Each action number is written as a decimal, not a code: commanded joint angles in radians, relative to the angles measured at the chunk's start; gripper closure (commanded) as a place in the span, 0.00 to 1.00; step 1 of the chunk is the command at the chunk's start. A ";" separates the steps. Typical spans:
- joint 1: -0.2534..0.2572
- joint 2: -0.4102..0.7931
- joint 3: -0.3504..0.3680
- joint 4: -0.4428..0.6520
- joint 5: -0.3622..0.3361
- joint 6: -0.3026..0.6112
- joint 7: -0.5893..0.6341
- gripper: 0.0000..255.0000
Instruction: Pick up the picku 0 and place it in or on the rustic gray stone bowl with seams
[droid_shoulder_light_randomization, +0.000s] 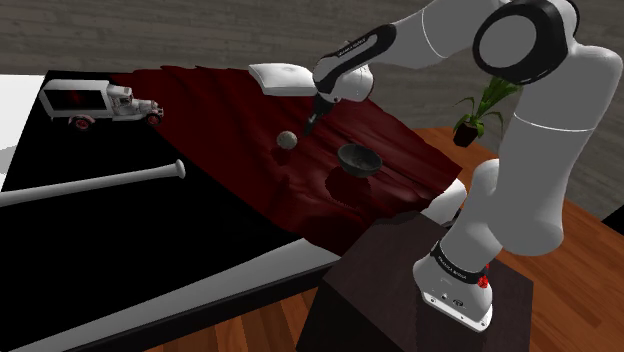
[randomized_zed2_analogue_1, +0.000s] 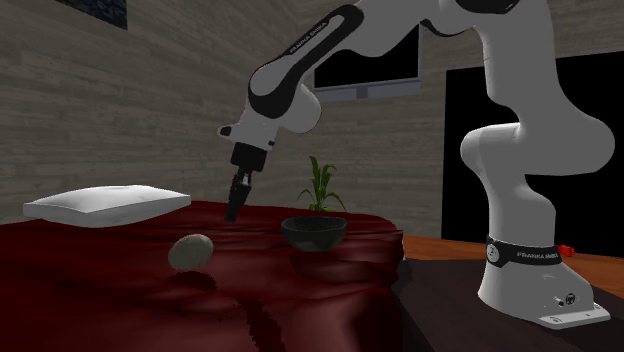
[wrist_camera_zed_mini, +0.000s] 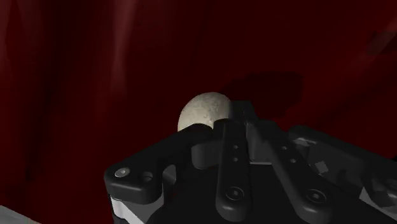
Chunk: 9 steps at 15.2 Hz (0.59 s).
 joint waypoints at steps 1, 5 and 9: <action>0.000 0.000 0.000 0.000 0.000 0.000 0.000 0.00; 0.278 0.190 -0.171 0.043 -0.348 0.192 0.483 0.00; 0.333 0.302 -0.218 0.090 -0.367 0.214 0.563 0.00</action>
